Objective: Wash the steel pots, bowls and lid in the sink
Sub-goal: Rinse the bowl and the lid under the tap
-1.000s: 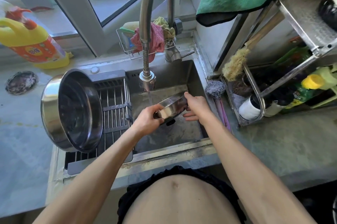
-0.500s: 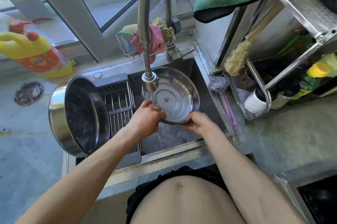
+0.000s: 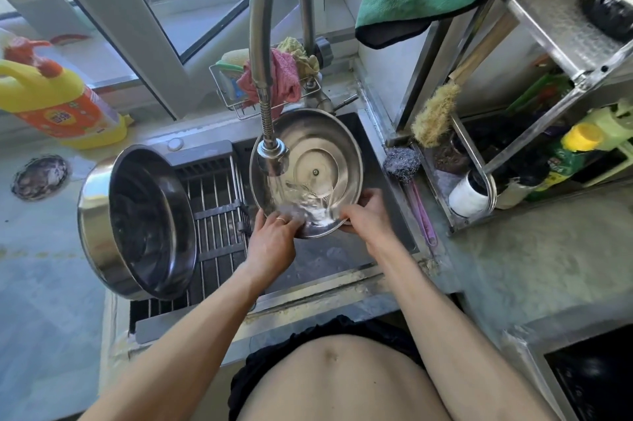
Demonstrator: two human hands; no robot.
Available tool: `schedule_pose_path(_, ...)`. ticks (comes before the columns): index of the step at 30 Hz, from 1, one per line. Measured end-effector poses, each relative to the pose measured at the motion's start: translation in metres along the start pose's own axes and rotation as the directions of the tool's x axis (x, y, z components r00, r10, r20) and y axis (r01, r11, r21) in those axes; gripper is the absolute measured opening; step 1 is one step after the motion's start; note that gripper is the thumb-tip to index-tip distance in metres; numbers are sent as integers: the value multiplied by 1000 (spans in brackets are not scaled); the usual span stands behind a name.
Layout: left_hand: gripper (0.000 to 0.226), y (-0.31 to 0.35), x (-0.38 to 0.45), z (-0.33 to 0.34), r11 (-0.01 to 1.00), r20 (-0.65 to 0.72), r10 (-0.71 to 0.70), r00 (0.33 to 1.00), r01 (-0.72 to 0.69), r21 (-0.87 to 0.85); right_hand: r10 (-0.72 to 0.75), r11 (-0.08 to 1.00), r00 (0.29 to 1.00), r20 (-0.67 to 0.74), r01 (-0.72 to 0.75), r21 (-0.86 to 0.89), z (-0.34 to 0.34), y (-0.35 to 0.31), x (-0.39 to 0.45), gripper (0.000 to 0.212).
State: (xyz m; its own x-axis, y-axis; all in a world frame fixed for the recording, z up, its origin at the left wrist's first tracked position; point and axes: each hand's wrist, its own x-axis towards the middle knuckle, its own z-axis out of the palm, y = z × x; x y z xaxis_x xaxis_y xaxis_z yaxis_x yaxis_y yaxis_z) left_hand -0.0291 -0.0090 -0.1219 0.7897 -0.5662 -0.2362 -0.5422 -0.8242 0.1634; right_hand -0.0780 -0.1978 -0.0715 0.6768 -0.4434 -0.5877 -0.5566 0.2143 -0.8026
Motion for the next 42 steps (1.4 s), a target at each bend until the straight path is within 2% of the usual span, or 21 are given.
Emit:
schedule_pose_path(3, 58, 15, -5, 0, 996, 12, -20, 1000, 21, -88, -130, 984, 991, -17, 127, -122, -1, -9, -3, 48)
schedule_pose_path(5, 56, 23, -6, -4, 970, 30, -91, 995, 95, -225, -228, 932, 972, -47, 205, -298, 0, -18, -4, 41)
schedule_pose_path(8, 48, 27, -3, -11, 876, 75, -210, 975, 222, -429, -208, 872, 972, -107, 135, -470, 3, -28, 1, 41)
schedule_pose_path(11, 34, 27, -2, -21, 744, 46, -284, 958, 250, -619, -153, 908, 978, -140, 83, -411, 4, -33, 11, 48)
schedule_pose_path(14, 32, 22, 3, -33, 611, 39, -358, 933, 266, -745, -103, 933, 991, -91, 64, -353, 0, -28, 21, 50)
schedule_pose_path(16, 34, 22, 8, -39, 415, 145, -437, 888, 342, -843, -119, 935, 991, -58, 92, -341, 0, -21, 26, 45)
schedule_pose_path(19, 40, 20, 15, -35, -20, 365, -540, 758, 421, -907, -105, 913, 994, -24, 87, -398, -1, -12, 29, 41)
schedule_pose_path(21, 41, 14, 17, -23, -281, 489, -570, 660, 403, -871, -89, 871, 996, 12, 83, -484, -3, -7, 28, 43)
schedule_pose_path(23, 45, 6, 16, -11, -434, 571, -561, 600, 375, -819, -93, 845, 994, 51, 106, -524, -5, -5, 27, 42)
schedule_pose_path(27, 72, 6, 10, -11, -607, 639, -454, 621, 309, -732, -124, 866, 987, 105, 159, -474, 5, -5, 29, 39)
schedule_pose_path(29, 77, 9, 5, -14, -635, 649, -444, 618, 294, -715, -149, 851, 982, 116, 187, -490, 13, -8, 30, 50)
schedule_pose_path(33, 80, 4, -1, -11, -618, 648, -429, 630, 318, -718, -185, 780, 979, 84, 199, -594, 26, -15, 36, 58)
schedule_pose_path(36, 59, -5, -2, -14, -551, 628, -410, 662, 369, -749, -223, 762, 972, 70, 219, -609, 29, -17, 38, 38)
schedule_pose_path(38, 40, -14, -3, -22, -467, 609, -414, 676, 417, -780, -253, 765, 962, 99, 262, -589, 30, -15, 38, 27)
schedule_pose_path(41, 22, -23, -2, -38, -425, 561, -438, 702, 388, -818, -300, 746, 937, 176, 346, -569, 31, -14, 35, 28)
schedule_pose_path(42, 23, -26, 0, -41, -423, 541, -444, 714, 365, -829, -323, 730, 925, 199, 378, -569, 30, -14, 35, 29)
